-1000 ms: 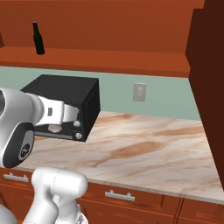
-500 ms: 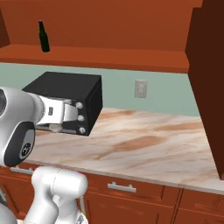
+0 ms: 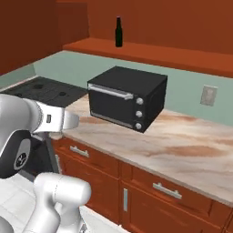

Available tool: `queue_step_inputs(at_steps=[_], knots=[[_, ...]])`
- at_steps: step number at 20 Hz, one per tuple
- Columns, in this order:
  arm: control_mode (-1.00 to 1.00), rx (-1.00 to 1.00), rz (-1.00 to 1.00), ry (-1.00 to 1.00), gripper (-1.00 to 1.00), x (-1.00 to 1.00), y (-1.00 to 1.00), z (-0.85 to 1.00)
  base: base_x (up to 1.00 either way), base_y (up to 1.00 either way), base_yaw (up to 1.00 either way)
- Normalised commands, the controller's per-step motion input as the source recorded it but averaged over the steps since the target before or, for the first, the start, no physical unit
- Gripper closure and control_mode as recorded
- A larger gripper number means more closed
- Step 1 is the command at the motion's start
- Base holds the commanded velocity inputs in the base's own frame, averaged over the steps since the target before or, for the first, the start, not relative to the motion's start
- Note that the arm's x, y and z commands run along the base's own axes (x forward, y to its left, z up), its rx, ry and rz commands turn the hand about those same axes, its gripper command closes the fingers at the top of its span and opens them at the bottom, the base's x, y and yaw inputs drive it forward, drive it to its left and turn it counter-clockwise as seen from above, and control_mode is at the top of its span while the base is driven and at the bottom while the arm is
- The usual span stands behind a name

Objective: Get the candle and the beer from the cabinet and move them to the dining counter.

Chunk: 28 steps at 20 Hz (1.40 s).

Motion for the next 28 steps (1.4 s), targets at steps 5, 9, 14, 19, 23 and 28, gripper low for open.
queue_step_inputs(at_steps=[5, 9, 14, 19, 23, 28], knots=[[1.0, 0.0, 0.0, 0.0, 1.0, 0.0, 0.0, 0.0, -0.05, 0.26, 0.94], [1.0, 0.0, 0.0, 0.0, 1.0, 0.0, 0.0, 0.0, -0.12, 0.1, 1.0], [1.0, 0.0, 0.0, 0.0, 1.0, 0.0, 0.0, 0.0, -0.14, 0.07, 1.0], [1.0, 0.0, 0.0, 0.0, 1.0, 0.0, 0.0, 0.0, -0.14, 0.05, 1.0], [1.0, 0.0, 0.0, 0.0, 1.0, 0.0, 0.0, 0.0, -0.13, 0.11, 1.0], [1.0, 0.0, 0.0, 0.0, 1.0, 0.0, 0.0, 0.0, -0.05, 0.16, 0.96]])
